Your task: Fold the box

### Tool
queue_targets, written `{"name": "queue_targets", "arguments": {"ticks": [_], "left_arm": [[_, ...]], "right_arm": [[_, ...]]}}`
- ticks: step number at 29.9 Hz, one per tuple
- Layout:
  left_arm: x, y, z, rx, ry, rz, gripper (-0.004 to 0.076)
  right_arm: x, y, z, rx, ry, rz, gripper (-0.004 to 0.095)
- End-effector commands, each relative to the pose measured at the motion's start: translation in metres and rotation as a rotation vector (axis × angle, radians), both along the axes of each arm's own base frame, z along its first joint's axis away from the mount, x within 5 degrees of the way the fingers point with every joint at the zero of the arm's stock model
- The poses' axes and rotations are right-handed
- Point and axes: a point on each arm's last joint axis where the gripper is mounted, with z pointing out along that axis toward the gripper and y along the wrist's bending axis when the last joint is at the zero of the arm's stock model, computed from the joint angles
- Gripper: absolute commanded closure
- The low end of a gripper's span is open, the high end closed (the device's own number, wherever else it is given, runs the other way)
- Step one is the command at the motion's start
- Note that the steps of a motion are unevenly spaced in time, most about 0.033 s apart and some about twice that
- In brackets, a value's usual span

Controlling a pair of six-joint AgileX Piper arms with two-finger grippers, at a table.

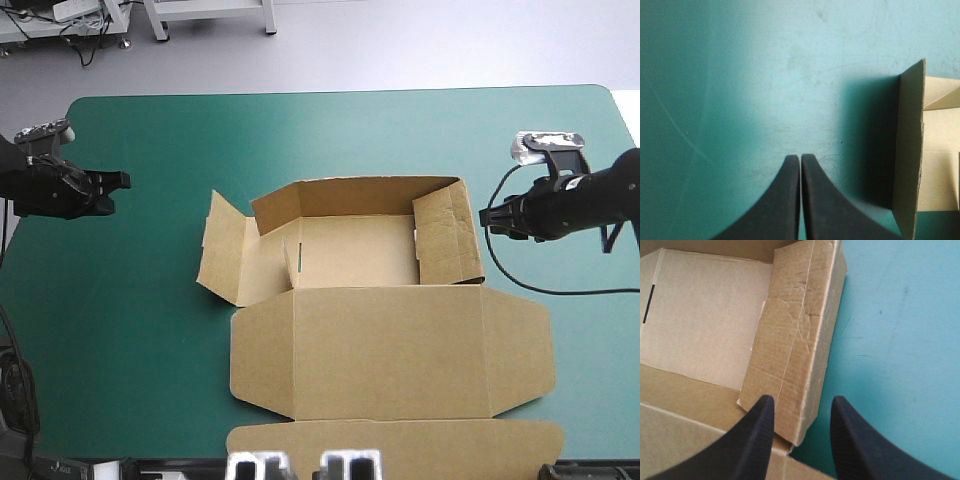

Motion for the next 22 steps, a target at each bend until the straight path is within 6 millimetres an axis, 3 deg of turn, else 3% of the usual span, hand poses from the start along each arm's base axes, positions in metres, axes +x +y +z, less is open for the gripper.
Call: {"name": "queue_targets", "arguments": {"ticks": [1,11,22], "left_arm": [[-0.011,-0.008,0.018,-0.029,-0.035,-0.026,0.0727],[-0.011,-0.008,0.018,-0.028,-0.038,-0.025,0.0727],[-0.010,-0.007,0.019,-0.025,-0.049,-0.020,0.0727]], "right_arm": [[0.019,0.004,-0.005,0.049,-0.028,0.033,0.0559],[0.061,0.009,-0.057,0.099,0.091,0.122,0.0559],[0.082,0.013,-0.096,0.146,0.203,0.162,0.0560]]}}
